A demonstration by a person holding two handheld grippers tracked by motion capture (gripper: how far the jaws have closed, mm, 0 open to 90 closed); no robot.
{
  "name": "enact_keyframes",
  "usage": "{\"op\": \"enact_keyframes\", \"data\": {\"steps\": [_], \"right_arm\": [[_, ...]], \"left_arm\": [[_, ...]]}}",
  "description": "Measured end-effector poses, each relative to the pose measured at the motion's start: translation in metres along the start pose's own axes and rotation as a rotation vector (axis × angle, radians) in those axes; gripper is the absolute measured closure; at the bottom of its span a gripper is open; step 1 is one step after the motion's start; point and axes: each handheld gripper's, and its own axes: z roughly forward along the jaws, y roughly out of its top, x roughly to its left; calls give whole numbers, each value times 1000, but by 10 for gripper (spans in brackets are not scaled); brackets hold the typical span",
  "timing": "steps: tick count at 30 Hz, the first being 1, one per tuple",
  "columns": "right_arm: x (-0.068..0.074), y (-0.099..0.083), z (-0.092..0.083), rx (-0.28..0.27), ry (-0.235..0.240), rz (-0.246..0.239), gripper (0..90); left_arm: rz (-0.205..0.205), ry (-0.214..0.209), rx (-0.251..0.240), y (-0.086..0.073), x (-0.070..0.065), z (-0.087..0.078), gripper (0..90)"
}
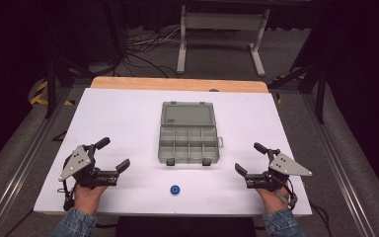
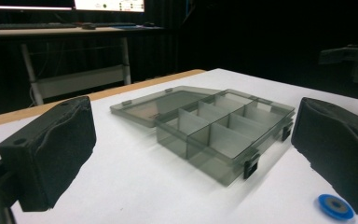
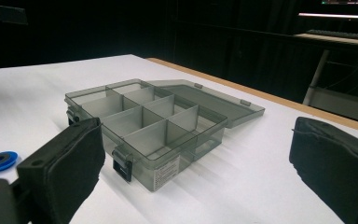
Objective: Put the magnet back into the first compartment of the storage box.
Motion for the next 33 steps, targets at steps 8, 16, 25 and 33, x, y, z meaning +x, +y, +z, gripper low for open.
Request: {"op": "enact_keyframes", "data": {"steps": [8, 16, 25, 33], "right_arm": [[-1, 0, -1, -3, 3, 8, 38], [-1, 0, 0, 3, 7, 11, 37], [-1, -1, 0, 3, 9, 21, 36], [-1, 0, -1, -4, 10, 20, 35]], "left_arm": [[14, -48, -12, 16, -11, 11, 6], [5, -89, -17, 22, -17, 21, 6], [5, -135, -16, 30, -27, 37, 6], [31, -169, 18, 35, -41, 54, 6]]}}
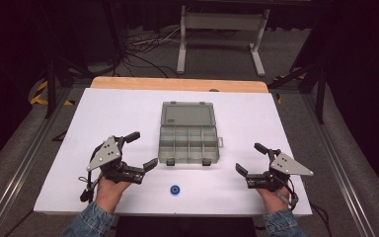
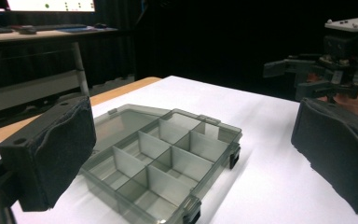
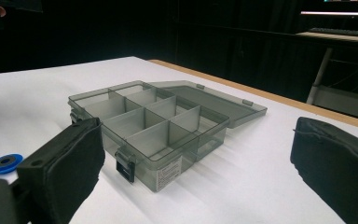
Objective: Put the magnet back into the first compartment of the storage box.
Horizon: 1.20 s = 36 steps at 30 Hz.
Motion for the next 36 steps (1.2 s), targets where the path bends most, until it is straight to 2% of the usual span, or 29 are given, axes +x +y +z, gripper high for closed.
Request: {"op": "enact_keyframes", "data": {"steps": [15, 19, 24, 27, 29, 31, 32, 36], "right_arm": [[-1, 0, 0, -1, 8, 10, 31], [0, 1, -2, -15, 17, 2, 32], [-1, 1, -4, -5, 17, 11, 32], [-1, 1, -4, 0, 16, 13, 32], [-2, 1, -4, 5, 16, 17, 32], [-2, 1, -4, 9, 17, 15, 32], [-2, 1, -4, 10, 17, 15, 32], [-2, 0, -4, 13, 18, 16, 32]], "left_arm": [[3, -54, 8, 3, -7, 19, 6], [-5, -75, 7, 3, -9, 26, 7], [7, -98, 28, 6, -12, 31, 14], [30, -98, 72, 9, -15, 33, 21], [43, -76, 95, 11, -16, 34, 26], [59, -83, 141, 15, -17, 36, 42], [59, -83, 141, 15, -17, 36, 43], [127, -70, 251, 23, -23, 41, 43]]}}
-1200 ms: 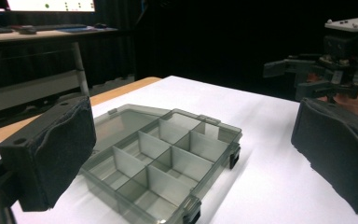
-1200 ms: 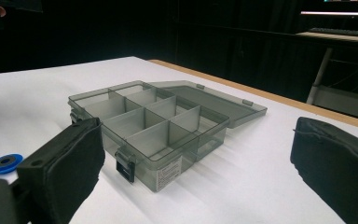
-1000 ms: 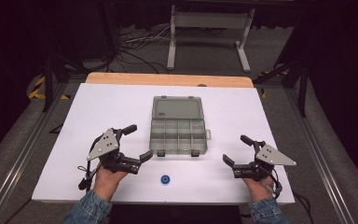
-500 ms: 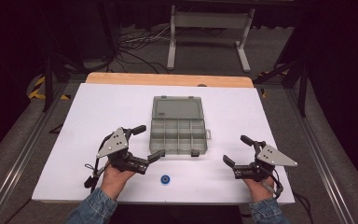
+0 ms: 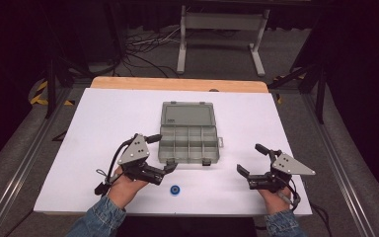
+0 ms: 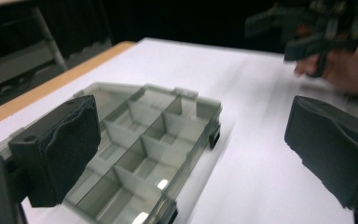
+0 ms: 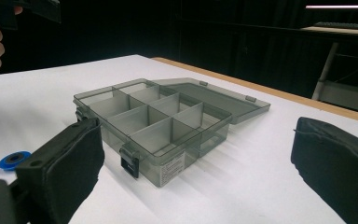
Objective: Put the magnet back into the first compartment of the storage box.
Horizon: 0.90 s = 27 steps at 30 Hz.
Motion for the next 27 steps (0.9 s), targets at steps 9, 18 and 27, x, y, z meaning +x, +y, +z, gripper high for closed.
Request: {"op": "enact_keyframes", "data": {"steps": [9, 18, 27], "right_arm": [[-1, -1, 1, 13, 8, 14, 32], [-1, -1, 2, 18, 16, 15, 32], [-1, -1, 2, 21, 20, 21, 32]], "left_arm": [[87, -57, 201, 18, -3, 7, 55], [130, -114, 390, 31, -5, 16, 63], [176, -138, 542, 37, -9, 25, 76]]}}
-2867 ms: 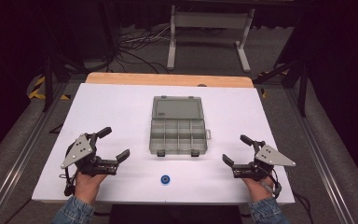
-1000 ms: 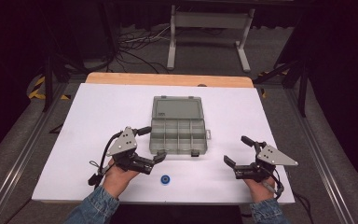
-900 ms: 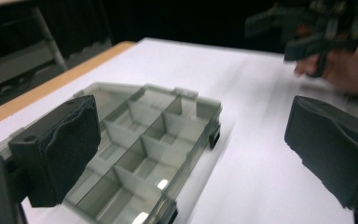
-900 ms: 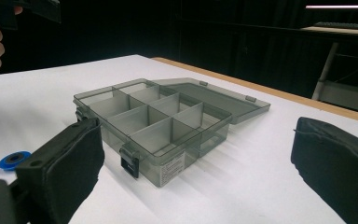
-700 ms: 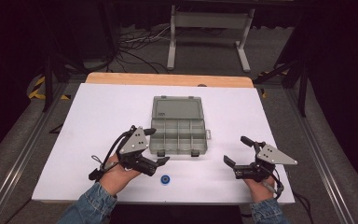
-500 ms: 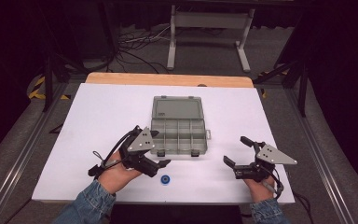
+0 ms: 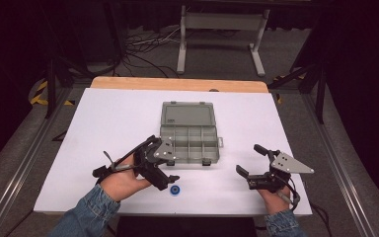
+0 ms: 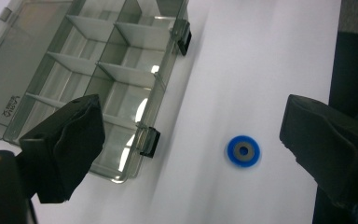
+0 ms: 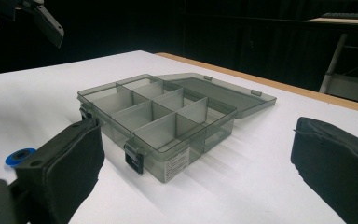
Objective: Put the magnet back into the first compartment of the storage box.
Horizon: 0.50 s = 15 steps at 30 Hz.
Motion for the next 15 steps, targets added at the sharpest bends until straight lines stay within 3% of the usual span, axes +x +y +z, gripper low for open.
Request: {"op": "enact_keyframes", "data": {"steps": [6, 10, 15], "right_arm": [[0, 0, 0, 0, 1, 0, 32], [0, 0, 0, 2, 0, 5, 32], [0, 0, 0, 0, 4, 9, 32]], "left_arm": [[7, -13, 71, 3, 0, 2, 76], [42, -9, 157, 4, -1, 5, 77], [32, -22, 139, 2, 0, 5, 76]]}}
